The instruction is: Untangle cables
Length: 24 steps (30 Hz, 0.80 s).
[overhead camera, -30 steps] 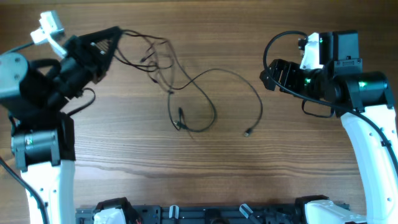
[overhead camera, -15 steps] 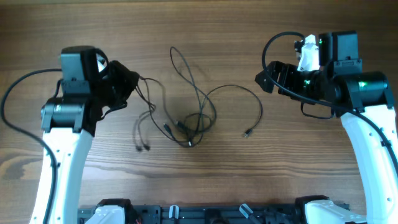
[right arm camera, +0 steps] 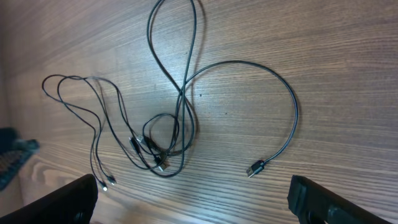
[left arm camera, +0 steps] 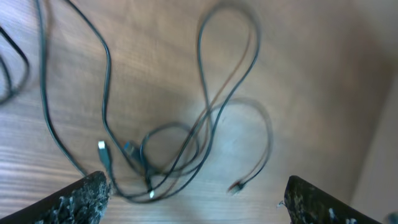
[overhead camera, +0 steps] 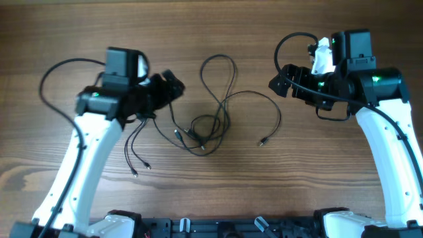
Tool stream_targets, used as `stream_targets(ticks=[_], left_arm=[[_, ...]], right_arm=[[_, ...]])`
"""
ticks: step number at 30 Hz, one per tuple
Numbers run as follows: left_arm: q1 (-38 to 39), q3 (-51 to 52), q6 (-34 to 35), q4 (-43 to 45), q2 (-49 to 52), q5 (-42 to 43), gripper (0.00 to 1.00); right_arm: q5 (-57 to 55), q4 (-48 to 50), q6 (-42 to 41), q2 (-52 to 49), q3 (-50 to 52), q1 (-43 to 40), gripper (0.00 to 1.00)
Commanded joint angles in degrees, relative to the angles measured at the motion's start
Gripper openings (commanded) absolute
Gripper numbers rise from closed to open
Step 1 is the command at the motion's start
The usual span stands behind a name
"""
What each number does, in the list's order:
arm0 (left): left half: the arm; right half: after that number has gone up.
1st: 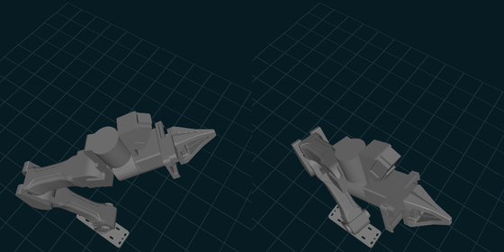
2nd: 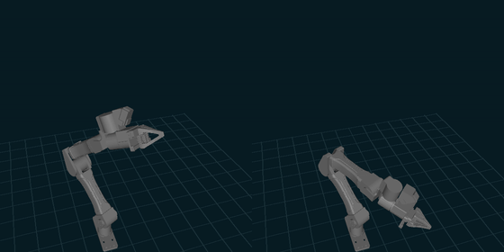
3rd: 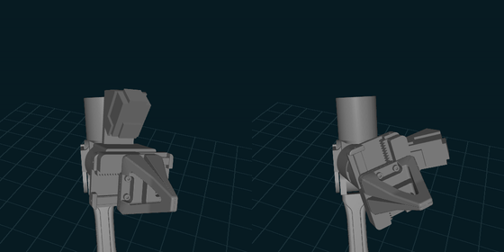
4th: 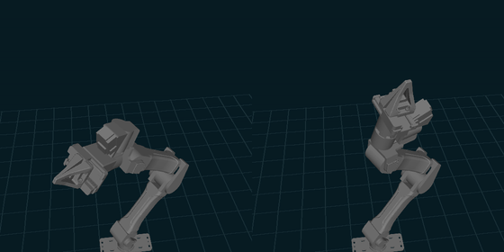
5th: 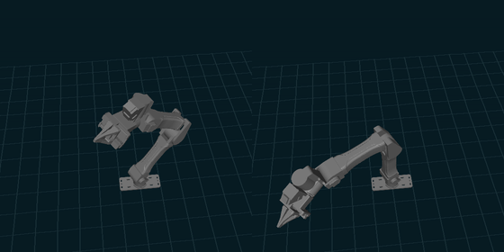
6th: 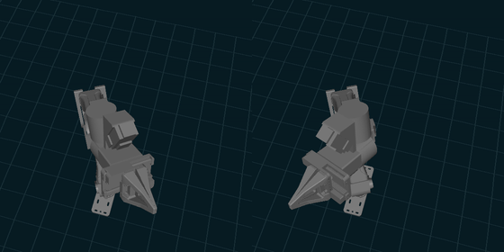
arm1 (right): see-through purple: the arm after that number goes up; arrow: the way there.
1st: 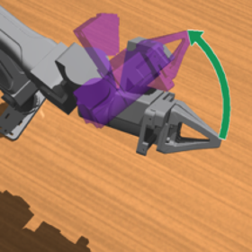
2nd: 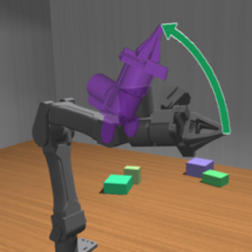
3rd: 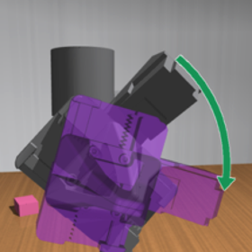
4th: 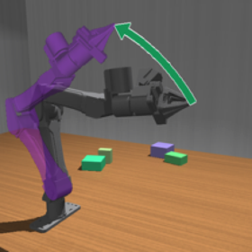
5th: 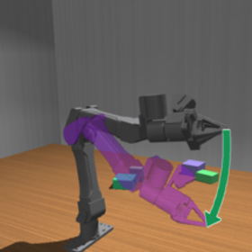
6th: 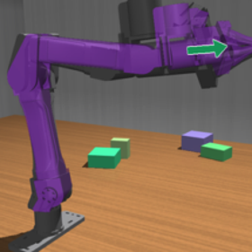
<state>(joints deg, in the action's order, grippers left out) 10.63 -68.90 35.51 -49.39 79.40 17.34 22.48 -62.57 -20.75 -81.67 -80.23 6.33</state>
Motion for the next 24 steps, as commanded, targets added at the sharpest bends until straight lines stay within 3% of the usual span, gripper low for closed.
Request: stream_targets(ticks=[1, 5, 12, 17, 24], left_arm=[[7.19, -0.11, -3.80, -0.31, 5.97, -3.98, 0.93], [15.04, -0.11, -3.56, 0.76, 14.47, -5.99, 0.93], [26.43, -0.11, 2.82, 5.09, 22.45, -14.45, 0.81], [32.15, -0.11, 7.50, 9.77, 24.35, -22.49, 0.63], [31.36, -0.11, 8.46, 15.34, 26.60, -24.52, 0.32]], right_arm=[[0.79, -0.02, -2.38, -0.48, 0.00, 0.24, 1.00], [0.79, -0.24, -2.34, -0.52, 0.00, 0.24, 1.00], [0.76, -0.22, -2.34, -0.52, 0.00, 0.24, 1.00], [0.74, -0.13, -2.32, -0.52, 0.00, 0.24, 1.00], [0.70, -0.50, -1.73, -0.52, 0.00, 0.24, 1.00]])
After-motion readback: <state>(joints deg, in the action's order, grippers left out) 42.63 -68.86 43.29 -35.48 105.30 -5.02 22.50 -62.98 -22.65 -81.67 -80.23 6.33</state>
